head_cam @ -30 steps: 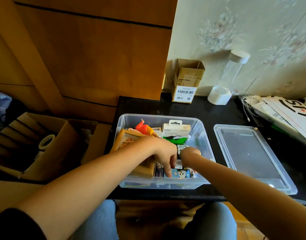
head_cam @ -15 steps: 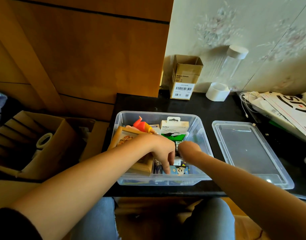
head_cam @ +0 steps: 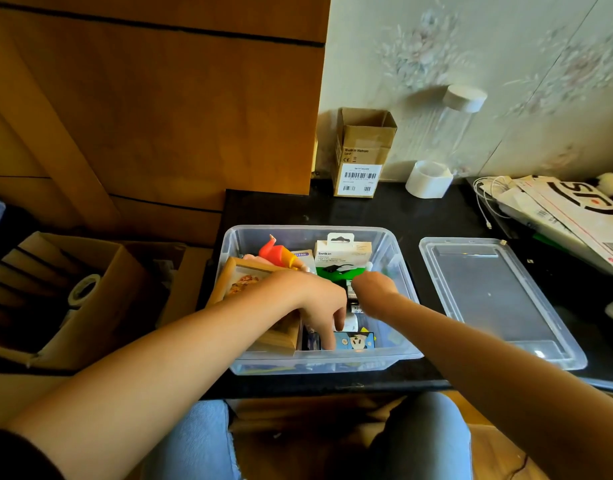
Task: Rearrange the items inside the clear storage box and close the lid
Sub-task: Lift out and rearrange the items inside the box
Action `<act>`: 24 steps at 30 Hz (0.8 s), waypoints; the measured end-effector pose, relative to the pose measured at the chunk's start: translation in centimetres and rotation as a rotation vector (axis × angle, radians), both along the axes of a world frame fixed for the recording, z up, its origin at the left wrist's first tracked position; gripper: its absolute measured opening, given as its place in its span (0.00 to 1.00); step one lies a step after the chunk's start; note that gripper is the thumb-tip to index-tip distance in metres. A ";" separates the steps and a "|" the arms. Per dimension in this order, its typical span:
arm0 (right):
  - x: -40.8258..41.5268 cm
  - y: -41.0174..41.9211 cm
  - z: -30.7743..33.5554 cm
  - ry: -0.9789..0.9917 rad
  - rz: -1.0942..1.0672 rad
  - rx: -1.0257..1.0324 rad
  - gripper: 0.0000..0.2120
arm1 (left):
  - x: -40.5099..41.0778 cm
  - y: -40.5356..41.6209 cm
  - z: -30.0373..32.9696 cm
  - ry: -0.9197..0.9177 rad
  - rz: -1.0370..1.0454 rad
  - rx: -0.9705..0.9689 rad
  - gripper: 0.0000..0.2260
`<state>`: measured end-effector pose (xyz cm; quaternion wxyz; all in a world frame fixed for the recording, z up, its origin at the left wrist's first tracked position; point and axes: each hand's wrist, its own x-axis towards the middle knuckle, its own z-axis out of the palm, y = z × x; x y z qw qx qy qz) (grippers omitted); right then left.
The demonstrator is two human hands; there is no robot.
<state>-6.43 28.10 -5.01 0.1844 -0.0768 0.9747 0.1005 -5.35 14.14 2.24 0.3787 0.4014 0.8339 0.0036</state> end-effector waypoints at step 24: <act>-0.7 0.4 1.7 -0.168 0.099 0.018 0.13 | 1.5 2.4 -2.5 0.166 0.151 -0.027 0.19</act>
